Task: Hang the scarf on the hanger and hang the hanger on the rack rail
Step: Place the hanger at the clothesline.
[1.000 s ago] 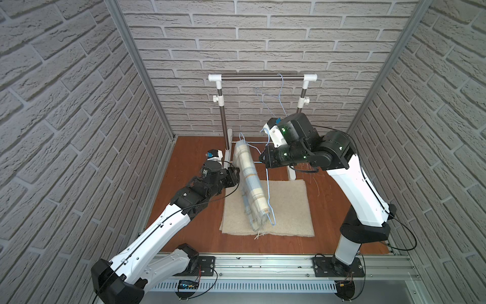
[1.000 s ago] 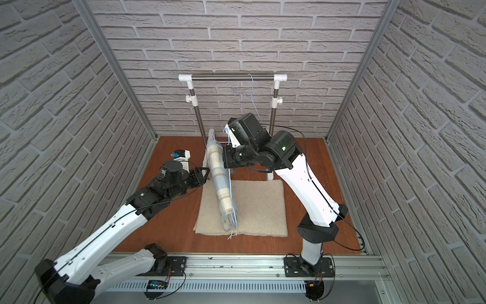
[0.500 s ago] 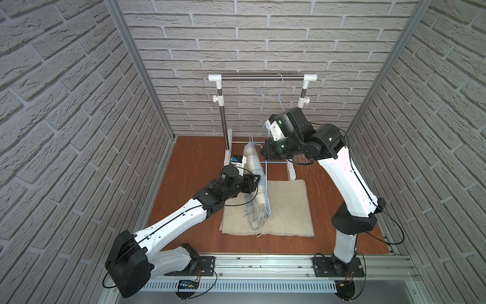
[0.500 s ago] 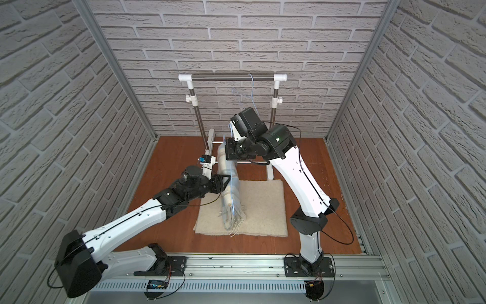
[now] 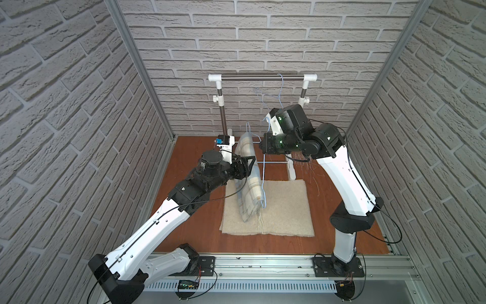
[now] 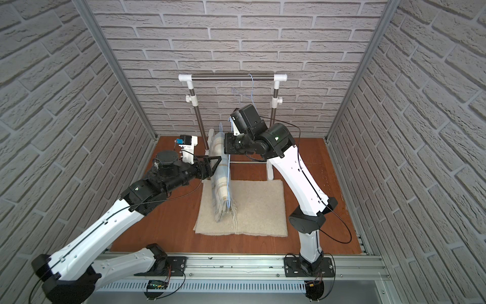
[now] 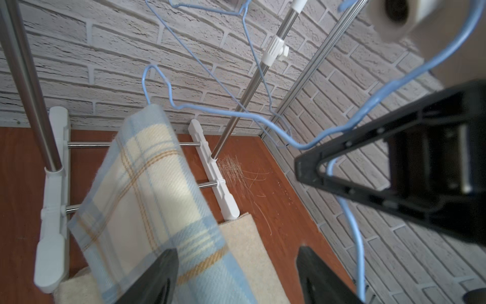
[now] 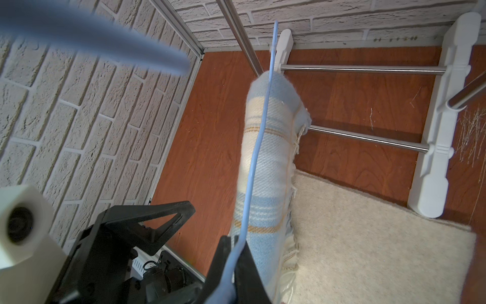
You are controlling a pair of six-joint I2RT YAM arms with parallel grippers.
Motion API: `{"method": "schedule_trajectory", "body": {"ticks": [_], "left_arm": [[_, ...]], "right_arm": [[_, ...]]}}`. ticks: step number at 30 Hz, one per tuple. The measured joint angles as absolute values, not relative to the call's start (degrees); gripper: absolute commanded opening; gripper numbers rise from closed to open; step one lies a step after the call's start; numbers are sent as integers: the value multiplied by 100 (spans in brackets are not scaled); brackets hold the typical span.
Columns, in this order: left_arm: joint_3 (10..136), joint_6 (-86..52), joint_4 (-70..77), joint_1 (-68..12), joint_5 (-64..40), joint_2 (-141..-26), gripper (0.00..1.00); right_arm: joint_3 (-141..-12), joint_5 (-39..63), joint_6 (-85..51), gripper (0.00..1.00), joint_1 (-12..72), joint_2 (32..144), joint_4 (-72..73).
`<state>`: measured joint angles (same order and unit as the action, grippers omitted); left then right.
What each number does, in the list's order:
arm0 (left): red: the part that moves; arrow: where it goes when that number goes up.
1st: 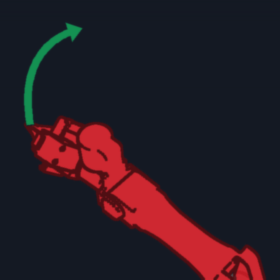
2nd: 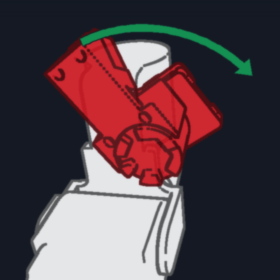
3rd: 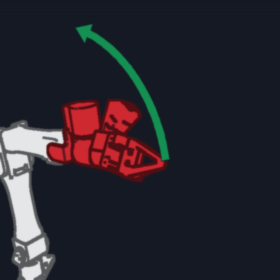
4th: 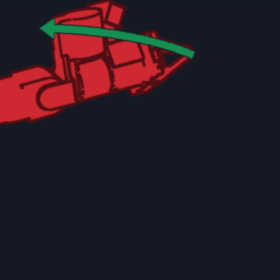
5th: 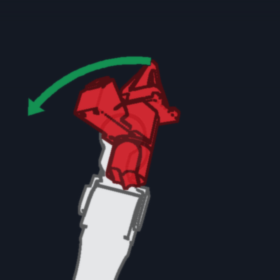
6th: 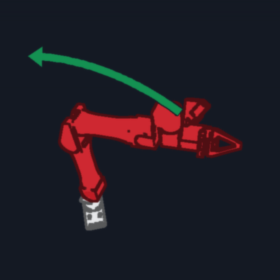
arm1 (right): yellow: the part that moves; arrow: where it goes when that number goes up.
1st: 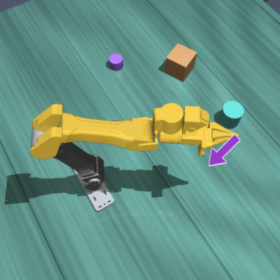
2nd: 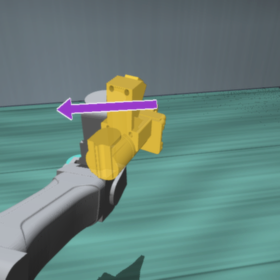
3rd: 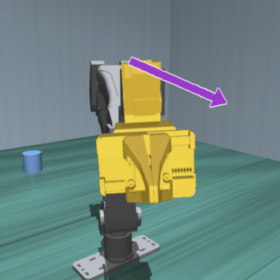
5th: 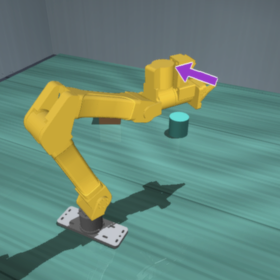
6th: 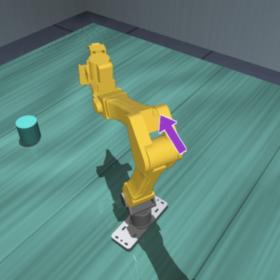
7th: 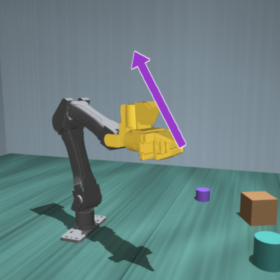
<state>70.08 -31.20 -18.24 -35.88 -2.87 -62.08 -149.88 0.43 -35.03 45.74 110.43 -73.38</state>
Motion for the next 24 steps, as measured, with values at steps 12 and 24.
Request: {"method": "schedule_trajectory", "body": {"ticks": [12, 24], "left_arm": [[7220, -3747, -2244, -3514, -908, -6401, 83], [7181, -3854, -1951, -3798, -1105, -6361, 81]], "right_arm": [[-14988, -119, -3288, 3, 4571, 11043, -7266], [-14894, -134, -3135, 3, 4569, 11045, -7135]]}}
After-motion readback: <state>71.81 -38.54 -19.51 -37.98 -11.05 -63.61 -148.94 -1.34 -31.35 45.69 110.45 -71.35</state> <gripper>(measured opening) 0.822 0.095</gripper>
